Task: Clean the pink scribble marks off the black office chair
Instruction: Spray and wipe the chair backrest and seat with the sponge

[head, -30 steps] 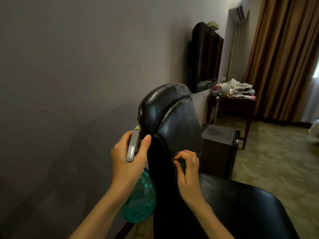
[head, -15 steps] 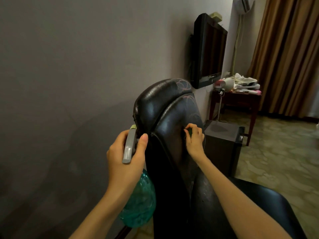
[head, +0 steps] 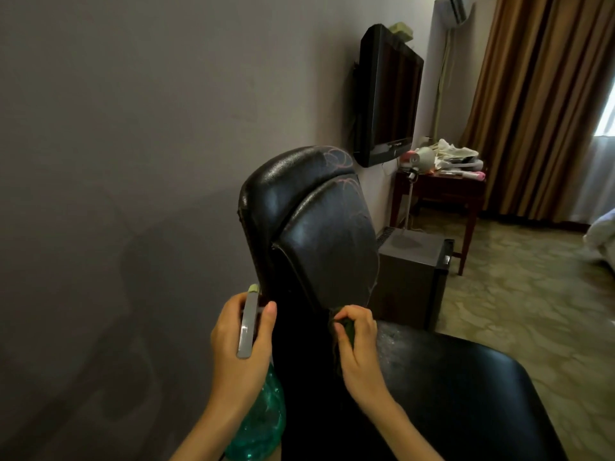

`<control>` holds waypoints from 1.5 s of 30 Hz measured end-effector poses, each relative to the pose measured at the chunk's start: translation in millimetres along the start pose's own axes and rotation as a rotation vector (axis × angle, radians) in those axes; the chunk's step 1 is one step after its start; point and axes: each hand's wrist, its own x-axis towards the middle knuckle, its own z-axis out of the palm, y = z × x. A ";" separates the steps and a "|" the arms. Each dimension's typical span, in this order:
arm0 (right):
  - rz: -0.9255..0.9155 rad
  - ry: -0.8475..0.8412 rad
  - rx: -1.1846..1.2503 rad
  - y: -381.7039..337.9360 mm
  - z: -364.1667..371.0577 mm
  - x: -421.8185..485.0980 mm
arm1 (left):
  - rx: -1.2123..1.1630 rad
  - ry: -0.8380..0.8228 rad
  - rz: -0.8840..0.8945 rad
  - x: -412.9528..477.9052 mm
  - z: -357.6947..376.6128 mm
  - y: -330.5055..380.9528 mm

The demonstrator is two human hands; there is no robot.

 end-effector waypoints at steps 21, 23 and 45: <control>0.261 0.160 -0.088 51.0 -13.3 91.3 | 0.036 -0.005 -0.018 7.6 7.5 -14.7; 0.235 0.149 -0.037 37.0 -22.9 63.3 | 0.004 -0.014 -0.040 6.1 7.1 -13.8; 0.035 0.156 -0.084 112.7 38.8 66.6 | 0.119 0.017 -0.100 -26.9 24.5 -81.5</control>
